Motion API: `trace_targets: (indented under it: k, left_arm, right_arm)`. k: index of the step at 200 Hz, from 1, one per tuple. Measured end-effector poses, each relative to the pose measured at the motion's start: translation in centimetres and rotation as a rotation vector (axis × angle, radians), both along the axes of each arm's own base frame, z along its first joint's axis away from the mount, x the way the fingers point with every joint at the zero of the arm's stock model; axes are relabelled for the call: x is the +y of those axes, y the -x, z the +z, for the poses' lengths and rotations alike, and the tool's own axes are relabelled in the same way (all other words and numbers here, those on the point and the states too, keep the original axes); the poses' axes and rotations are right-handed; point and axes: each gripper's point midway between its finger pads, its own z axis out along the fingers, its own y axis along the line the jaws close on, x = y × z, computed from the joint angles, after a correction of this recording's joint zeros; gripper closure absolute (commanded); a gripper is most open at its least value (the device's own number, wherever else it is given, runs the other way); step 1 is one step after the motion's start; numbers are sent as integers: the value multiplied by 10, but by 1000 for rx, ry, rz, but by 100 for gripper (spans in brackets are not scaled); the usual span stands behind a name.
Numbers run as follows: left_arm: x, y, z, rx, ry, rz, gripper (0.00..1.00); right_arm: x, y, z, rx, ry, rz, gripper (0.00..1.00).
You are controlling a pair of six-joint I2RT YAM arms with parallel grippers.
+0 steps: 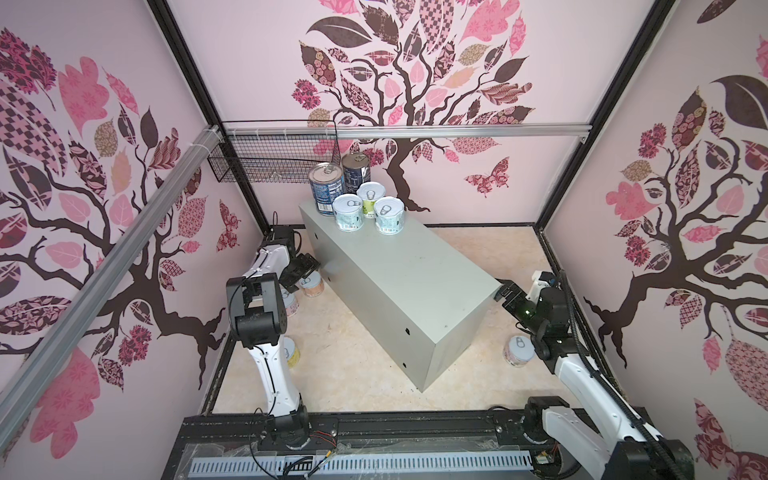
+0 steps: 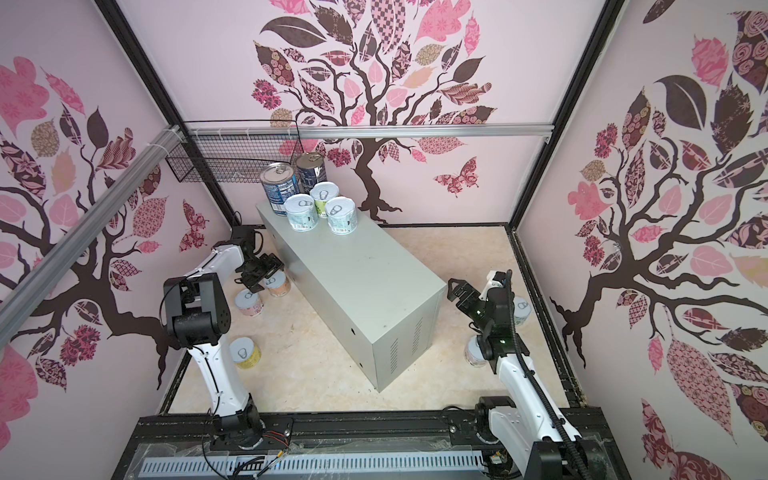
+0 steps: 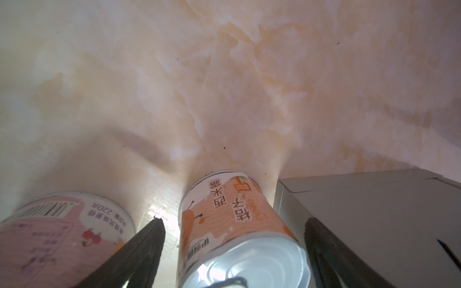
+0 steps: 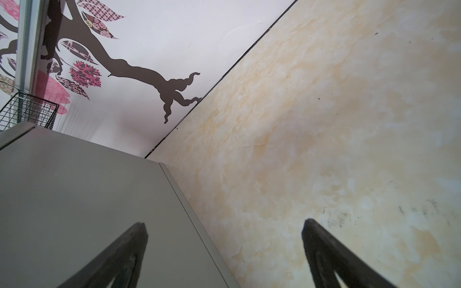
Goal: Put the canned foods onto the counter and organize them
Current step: 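Close the left gripper on the orange-labelled can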
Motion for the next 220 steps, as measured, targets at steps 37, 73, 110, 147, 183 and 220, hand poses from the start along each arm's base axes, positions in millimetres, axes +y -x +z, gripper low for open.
trace_targets:
  k: [37,73,110,147,183,220]
  left_arm:
    - [-1,-1,0,-4,-17,-14,12]
    - [-9,3,-7,11,-38,-40,15]
    - [-17,13,-15,44,-69,-70,16]
    - [-20,23,-17,52,-87,-88,17]
    - [-18,26,-17,56,-112,-103,18]
    - [-16,26,-17,58,-126,-108,20]
  right_arm:
    - [1,-1,1,-3,-2,3,0]
    - [1,0,0,-2,-4,3,0]
    - [1,1,1,-8,-4,3,0]
    - [1,2,4,-15,-5,6,0]
    - [2,3,2,-14,-6,9,0]
    - [2,4,0,-10,-6,10,0]
